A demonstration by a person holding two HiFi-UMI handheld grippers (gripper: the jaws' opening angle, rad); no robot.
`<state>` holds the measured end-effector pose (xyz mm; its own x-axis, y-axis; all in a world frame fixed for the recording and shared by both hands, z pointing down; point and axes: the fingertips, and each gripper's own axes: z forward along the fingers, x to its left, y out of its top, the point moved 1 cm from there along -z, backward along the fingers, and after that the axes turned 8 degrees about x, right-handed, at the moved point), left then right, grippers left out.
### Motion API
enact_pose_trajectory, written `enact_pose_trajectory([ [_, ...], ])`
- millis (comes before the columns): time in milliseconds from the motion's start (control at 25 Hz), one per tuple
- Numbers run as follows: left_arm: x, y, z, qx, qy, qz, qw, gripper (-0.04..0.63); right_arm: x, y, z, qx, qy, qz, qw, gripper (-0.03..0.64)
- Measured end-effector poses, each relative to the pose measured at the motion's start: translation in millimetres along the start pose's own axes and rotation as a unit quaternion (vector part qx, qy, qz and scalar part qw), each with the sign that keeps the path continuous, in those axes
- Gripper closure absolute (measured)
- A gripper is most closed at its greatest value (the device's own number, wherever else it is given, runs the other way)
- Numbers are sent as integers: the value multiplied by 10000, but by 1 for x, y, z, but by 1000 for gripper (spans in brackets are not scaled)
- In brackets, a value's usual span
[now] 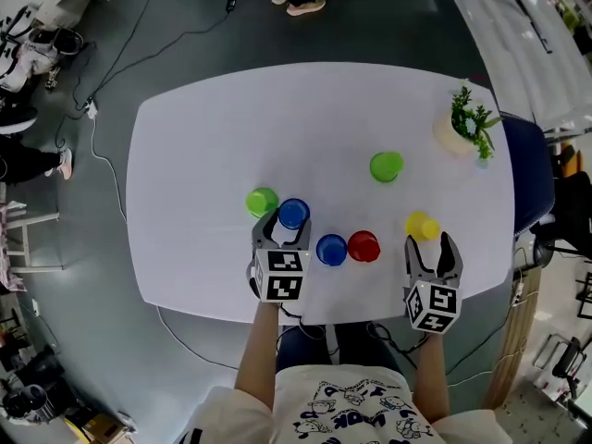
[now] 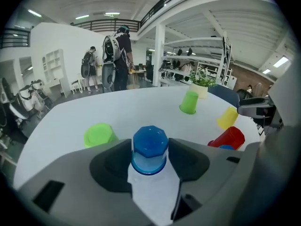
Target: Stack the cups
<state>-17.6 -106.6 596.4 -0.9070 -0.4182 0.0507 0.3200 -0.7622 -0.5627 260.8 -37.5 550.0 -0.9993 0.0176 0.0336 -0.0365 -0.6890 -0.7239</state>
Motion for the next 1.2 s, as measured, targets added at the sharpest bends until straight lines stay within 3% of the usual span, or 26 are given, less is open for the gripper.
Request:
enact_pose_trajectory([
  [40,1,-1,1,-32,12,-11,10000,354,-1,-2,2,34,-28,-2,10000,272],
  [280,0,0,-9,-203,-102,-25,9997,359,-7,-6,15,189,-181,-32,9997,272],
  [560,-6,-8,-37,-205,-23,408,9990,359,-13,-8,27,263,-325,43,9991,272],
  [1200,-46,-60,-53,246,-162,710,9970,357,-15,-17,41,435,-260,-97,9987,284],
])
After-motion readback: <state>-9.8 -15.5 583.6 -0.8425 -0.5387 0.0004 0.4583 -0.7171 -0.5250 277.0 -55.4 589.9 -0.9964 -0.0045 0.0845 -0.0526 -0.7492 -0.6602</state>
